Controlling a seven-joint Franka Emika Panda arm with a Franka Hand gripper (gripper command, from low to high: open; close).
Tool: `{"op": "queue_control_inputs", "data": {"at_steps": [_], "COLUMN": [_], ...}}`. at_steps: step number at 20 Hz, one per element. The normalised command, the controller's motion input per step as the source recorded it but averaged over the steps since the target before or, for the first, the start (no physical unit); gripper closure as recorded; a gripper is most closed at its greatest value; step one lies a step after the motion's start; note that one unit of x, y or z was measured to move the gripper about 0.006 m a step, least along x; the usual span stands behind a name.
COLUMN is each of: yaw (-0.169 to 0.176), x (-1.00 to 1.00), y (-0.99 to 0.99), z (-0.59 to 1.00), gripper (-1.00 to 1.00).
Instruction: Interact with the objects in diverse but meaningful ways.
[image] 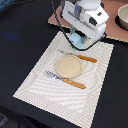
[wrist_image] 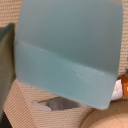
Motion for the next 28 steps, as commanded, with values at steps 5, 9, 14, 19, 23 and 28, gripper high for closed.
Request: {"op": "queue_control_inputs", "data": {"at_steps": [5,9,14,19,23,28], "yaw": [0.001,0.000,-0.002,-0.030,-0.110,-0.131], "x": [-0.30,-0.28,-0.15,-0.15,-0.22,-0.22], "y": [0.00,0.01,-0.09,-0.55,-0.54,-0.51], "z": [0.85,1.00,0.87,0.34,0.10,0.08], "gripper": [-1.00,-1.00,-1.00,-1.00,-1.00,-1.00]}}
